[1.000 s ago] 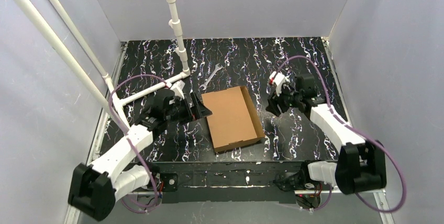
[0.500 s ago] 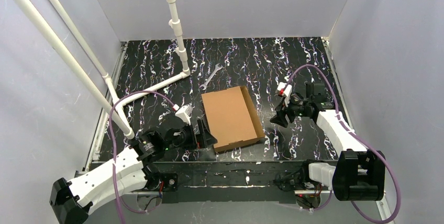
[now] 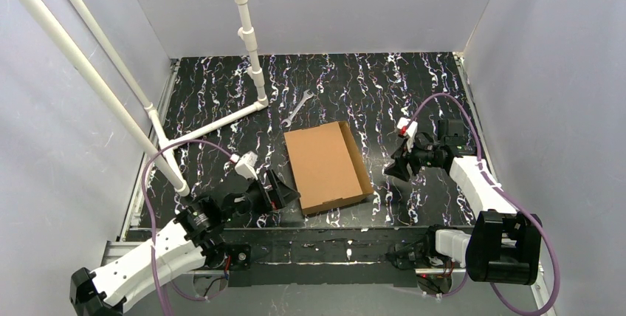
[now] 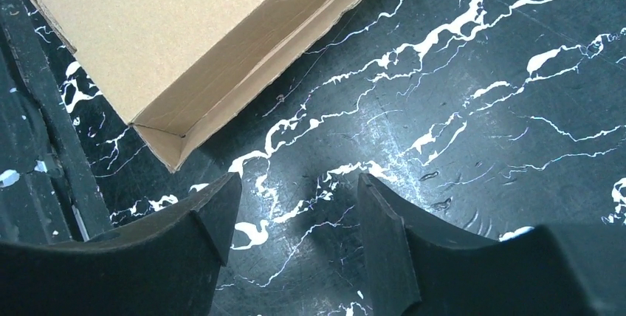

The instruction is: Fold the paper box

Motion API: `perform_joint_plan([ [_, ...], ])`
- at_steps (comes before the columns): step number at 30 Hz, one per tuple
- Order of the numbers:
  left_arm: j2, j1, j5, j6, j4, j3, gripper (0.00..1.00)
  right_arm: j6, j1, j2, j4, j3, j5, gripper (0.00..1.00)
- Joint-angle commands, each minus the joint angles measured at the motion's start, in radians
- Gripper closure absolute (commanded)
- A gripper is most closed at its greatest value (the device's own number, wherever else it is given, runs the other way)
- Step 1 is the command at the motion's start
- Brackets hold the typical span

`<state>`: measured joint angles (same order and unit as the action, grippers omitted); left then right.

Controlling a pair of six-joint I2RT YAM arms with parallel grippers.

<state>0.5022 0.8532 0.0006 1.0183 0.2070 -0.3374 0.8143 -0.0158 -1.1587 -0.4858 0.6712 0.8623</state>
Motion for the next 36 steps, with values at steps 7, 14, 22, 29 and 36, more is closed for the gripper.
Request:
perform_joint_plan([
  [7,0.269,0.007,0.023,-0.027,-0.048,-0.114,0.02,-0.156,0.042,-0.054,0.116,-0.018,-0.109,0.6],
  [14,0.379,0.012,0.016,-0.003,-0.135,-0.12,0.09,-0.128,0.16,-0.099,0.11,-0.011,-0.197,0.78],
  [22,0.522,0.014,0.025,0.018,-0.244,-0.134,0.24,-0.073,0.257,-0.127,0.094,-0.021,-0.226,0.82],
  [29,0.659,0.014,0.038,-0.026,-0.249,-0.244,0.46,-0.059,0.398,-0.128,0.083,-0.009,-0.162,0.86],
  [36,0.703,0.011,0.014,-0.066,-0.19,-0.298,0.49,-0.153,0.382,-0.107,0.154,-0.006,-0.253,0.87],
])
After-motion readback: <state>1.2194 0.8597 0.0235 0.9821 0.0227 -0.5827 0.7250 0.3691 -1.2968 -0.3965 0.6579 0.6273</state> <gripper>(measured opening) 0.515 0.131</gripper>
